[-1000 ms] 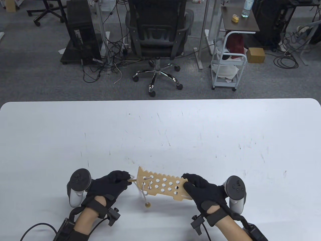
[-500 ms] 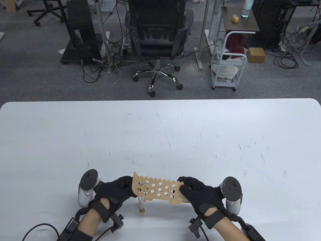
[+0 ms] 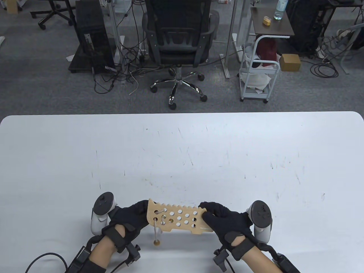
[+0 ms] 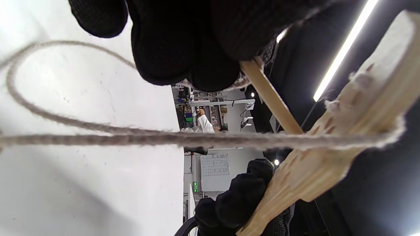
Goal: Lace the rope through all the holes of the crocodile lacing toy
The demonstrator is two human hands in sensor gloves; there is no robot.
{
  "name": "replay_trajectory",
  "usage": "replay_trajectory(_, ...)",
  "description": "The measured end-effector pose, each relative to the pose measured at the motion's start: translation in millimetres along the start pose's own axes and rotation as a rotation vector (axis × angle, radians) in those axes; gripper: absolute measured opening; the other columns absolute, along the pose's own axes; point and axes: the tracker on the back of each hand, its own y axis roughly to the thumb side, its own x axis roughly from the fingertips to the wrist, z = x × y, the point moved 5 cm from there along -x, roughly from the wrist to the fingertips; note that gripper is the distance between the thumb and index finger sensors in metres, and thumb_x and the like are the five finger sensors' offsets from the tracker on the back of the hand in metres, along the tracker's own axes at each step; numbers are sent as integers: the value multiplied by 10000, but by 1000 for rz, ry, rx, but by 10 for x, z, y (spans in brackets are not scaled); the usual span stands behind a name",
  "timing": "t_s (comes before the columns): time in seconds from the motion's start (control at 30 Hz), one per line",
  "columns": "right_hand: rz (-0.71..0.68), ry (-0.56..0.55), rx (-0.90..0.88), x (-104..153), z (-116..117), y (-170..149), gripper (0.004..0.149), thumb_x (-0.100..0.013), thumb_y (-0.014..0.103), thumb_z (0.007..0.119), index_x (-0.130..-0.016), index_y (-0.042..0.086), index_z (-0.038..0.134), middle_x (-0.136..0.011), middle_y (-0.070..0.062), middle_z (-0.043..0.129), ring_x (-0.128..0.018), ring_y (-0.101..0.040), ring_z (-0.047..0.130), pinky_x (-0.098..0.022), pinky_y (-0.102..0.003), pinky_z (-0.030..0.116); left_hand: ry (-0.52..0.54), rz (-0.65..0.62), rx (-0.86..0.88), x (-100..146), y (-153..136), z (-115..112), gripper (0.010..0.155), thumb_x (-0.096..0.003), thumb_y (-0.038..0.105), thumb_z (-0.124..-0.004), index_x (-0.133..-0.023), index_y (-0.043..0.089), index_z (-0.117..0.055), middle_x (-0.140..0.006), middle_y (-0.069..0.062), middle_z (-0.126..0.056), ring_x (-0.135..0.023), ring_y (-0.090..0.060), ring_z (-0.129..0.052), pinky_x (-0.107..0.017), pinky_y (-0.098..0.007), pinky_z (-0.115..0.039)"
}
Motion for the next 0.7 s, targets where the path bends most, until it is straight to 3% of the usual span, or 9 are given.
replay_trajectory(0.2,-7,-7,12,0,-4,4,464,-449,338,821,-849,106,792,-668,-79,1017,-485,-251,1094,-391,-430,849,7,-13,-24,7,41,-45,410,-419,307,-870,-828,333,-870,-850,33,-929,-720,-230,-918,-706,-536,-643)
replay_trajectory(0.7,-24,-42,101,-12,-35,5,468,-438,339,826,-848,114,796,-675,-73,1019,-487,-251,1094,-392,-428,850,-100,-28,173,-1,49,-214,472,-434,324,-838,-904,287,-856,-910,2,-933,-766,-250,-944,-701,-527,-663)
